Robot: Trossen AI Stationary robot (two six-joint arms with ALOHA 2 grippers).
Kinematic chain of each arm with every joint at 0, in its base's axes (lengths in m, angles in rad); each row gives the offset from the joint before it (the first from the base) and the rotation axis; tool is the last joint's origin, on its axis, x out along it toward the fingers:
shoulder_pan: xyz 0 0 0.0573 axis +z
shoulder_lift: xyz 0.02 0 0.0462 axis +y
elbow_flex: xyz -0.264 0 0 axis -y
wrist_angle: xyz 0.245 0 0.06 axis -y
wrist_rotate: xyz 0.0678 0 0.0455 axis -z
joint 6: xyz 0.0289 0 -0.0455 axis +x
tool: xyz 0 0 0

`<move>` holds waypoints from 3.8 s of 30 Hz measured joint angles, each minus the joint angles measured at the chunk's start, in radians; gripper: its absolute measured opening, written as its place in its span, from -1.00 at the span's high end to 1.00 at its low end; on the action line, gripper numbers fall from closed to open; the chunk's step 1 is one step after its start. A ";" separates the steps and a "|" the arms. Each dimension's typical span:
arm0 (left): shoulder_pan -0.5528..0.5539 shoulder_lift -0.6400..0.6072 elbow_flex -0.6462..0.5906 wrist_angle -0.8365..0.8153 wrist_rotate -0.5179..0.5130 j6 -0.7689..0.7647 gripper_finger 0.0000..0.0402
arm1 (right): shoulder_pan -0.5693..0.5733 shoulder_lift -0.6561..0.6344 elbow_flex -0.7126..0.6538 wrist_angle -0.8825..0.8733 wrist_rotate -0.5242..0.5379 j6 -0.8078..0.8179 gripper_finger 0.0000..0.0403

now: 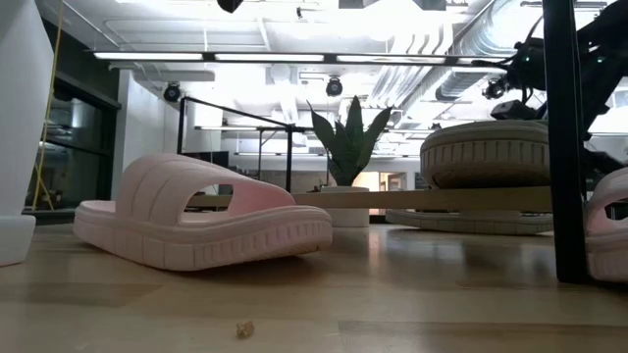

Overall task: Pick and place slides into the shelf
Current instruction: Put the gray slide on the shelf

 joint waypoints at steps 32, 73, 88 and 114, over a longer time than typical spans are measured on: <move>0.000 0.000 0.000 0.000 0.011 -0.008 0.32 | -0.166 -0.017 0.000 0.058 -0.198 -0.139 0.07; 0.000 0.000 0.000 -0.044 0.007 -0.008 0.32 | -0.562 -0.427 -0.207 0.094 -0.530 -0.046 0.07; 0.000 0.000 0.000 -0.044 0.003 -0.007 0.32 | -0.560 -0.467 -0.222 0.143 -0.539 0.040 0.07; 0.000 0.000 0.000 -0.043 0.000 0.000 0.32 | -0.561 -0.412 -0.261 0.310 -0.478 0.127 0.07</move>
